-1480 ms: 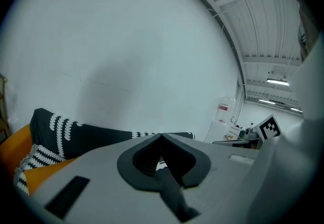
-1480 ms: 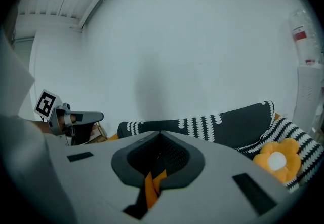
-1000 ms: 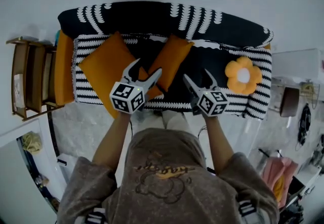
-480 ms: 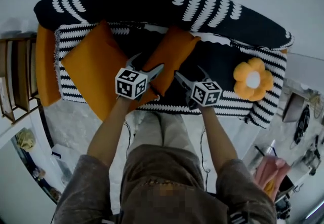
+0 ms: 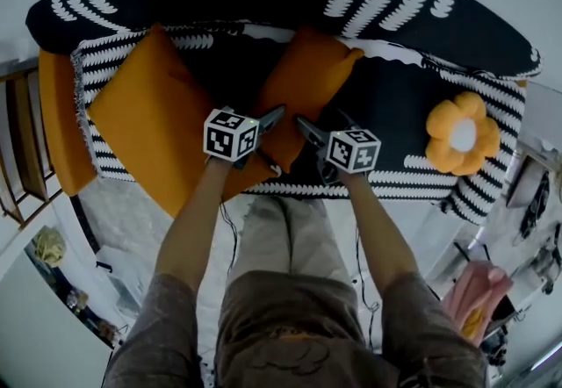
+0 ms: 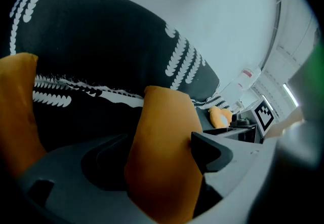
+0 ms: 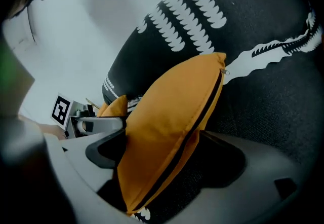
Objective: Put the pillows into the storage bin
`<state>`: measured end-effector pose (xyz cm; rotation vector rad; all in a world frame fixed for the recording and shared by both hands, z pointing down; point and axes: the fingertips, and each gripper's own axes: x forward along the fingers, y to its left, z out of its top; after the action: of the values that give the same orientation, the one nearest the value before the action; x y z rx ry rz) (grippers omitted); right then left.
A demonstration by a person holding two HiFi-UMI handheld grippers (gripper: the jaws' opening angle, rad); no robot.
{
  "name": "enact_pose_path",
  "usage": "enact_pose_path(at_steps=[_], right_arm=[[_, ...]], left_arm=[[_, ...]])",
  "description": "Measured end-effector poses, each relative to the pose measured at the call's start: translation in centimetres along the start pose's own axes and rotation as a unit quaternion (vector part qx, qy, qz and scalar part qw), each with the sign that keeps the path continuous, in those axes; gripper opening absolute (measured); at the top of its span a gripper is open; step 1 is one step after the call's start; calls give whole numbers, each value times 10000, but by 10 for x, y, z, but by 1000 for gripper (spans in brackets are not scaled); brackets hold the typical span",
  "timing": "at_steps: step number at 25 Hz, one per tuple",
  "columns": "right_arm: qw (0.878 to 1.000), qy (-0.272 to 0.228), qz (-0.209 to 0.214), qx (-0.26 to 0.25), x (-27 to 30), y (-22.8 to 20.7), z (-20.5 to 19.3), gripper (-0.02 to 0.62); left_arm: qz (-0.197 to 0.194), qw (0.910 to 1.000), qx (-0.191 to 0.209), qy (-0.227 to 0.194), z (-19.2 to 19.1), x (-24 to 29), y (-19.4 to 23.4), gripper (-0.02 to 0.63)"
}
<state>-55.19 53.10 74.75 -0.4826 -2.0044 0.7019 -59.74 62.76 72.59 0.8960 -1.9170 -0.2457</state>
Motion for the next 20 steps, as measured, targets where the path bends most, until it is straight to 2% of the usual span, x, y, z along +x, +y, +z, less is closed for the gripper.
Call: enact_pose_path(at_steps=[3, 6, 9, 11, 15, 18, 20], right_arm=[[9999, 80, 123, -10, 7, -2, -3, 420], [9997, 136, 193, -90, 6, 2, -1, 393], [9992, 171, 142, -343, -4, 15, 1, 340], [9986, 58, 109, -521, -16, 28, 10, 328], [9963, -300, 114, -794, -58, 63, 41, 318], [9942, -724, 142, -786, -108, 98, 68, 316], [9909, -1056, 107, -833, -148, 123, 84, 316]], left_arm=[[-188, 9996, -224, 3, -7, 7, 1, 372], [-407, 9984, -378, 118, -9, 7, -7, 305], [-522, 9977, -247, 347, -7, -2, -19, 252], [-564, 9977, -122, 342, 2, -15, -29, 244], [-611, 9981, -28, -81, 34, -55, -62, 239], [-627, 9966, 60, -534, 69, -97, -104, 236], [-678, 9946, 261, -737, 91, -126, -138, 235]])
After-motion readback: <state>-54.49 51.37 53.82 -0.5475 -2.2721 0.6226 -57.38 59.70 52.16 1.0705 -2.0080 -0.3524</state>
